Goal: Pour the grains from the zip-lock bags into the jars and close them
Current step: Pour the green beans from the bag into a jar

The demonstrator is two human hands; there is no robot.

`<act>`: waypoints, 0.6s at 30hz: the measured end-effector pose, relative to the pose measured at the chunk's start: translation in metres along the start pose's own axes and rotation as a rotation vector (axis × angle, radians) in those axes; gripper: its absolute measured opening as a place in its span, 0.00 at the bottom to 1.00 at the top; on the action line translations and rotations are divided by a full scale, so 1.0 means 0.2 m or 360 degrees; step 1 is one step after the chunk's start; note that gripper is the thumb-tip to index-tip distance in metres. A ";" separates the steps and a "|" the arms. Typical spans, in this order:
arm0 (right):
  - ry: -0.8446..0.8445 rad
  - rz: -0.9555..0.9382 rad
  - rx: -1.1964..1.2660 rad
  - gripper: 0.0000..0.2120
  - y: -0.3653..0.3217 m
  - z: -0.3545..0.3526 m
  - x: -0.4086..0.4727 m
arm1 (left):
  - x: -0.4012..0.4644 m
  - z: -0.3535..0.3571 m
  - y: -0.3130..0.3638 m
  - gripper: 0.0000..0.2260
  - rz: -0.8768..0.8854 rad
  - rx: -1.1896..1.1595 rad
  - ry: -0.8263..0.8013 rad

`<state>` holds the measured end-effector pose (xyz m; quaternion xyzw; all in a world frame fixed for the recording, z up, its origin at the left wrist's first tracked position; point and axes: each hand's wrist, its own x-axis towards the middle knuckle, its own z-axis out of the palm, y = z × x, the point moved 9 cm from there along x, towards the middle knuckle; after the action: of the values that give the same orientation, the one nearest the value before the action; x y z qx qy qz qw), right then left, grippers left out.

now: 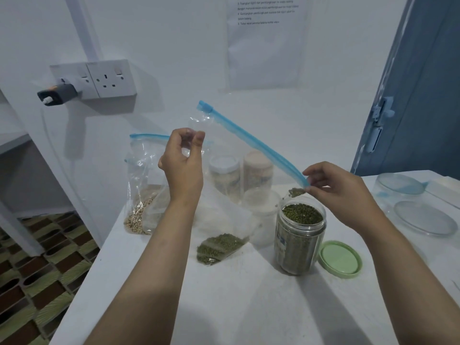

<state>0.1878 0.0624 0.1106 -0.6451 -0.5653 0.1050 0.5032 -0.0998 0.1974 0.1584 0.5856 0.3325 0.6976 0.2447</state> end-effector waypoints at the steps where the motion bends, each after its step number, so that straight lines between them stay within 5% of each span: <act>1: 0.0079 -0.0005 0.0080 0.13 -0.01 -0.02 0.00 | 0.01 -0.02 0.00 0.05 -0.0004 -0.0016 0.0031; 10: 0.0355 -0.0220 0.0846 0.12 -0.36 0.04 0.09 | 0.08 -0.32 -0.02 0.06 -0.0032 -0.0038 0.0339; 18: 0.0412 -0.0502 0.0884 0.11 -0.70 0.18 0.19 | 0.01 -0.66 -0.12 0.07 -0.0121 0.0028 0.0504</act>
<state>0.0876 0.0928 0.2180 -0.3961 -0.5394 0.0931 0.7373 -0.2301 0.1921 0.1298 0.4575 0.3949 0.7684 0.2102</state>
